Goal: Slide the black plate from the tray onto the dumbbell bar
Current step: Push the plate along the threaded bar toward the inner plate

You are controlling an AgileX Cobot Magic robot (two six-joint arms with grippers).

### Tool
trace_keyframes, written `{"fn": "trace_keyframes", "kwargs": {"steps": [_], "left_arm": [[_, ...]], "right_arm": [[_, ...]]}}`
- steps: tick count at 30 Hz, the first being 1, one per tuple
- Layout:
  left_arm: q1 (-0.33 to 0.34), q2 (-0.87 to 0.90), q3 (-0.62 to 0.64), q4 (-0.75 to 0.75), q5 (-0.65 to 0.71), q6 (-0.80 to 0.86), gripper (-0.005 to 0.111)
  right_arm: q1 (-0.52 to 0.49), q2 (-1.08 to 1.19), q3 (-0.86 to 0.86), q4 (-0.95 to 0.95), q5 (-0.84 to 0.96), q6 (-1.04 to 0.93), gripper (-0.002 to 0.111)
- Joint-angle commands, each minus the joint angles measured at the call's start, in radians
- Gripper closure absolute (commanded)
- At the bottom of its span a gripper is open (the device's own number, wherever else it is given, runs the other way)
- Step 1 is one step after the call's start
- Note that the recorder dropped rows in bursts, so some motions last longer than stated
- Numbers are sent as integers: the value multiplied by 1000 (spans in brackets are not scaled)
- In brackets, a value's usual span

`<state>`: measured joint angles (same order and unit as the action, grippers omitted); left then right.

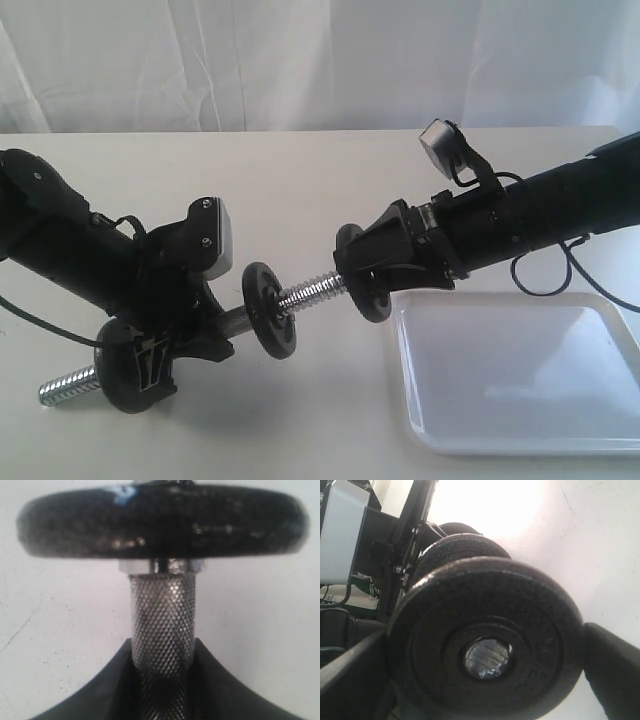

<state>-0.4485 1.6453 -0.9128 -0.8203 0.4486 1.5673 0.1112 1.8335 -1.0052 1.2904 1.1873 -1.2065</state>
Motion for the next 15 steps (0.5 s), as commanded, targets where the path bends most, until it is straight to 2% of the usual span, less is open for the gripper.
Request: {"fn": "trace_keyframes", "kwargs": {"steps": [1, 15], "left_arm": [[-4, -50, -26, -137, 41, 1, 107], [-4, -50, -26, -137, 44, 1, 107]], "right_arm": [[-2, -6, 0, 51, 34, -12, 108], [-2, -6, 17, 80, 34, -12, 108]]}}
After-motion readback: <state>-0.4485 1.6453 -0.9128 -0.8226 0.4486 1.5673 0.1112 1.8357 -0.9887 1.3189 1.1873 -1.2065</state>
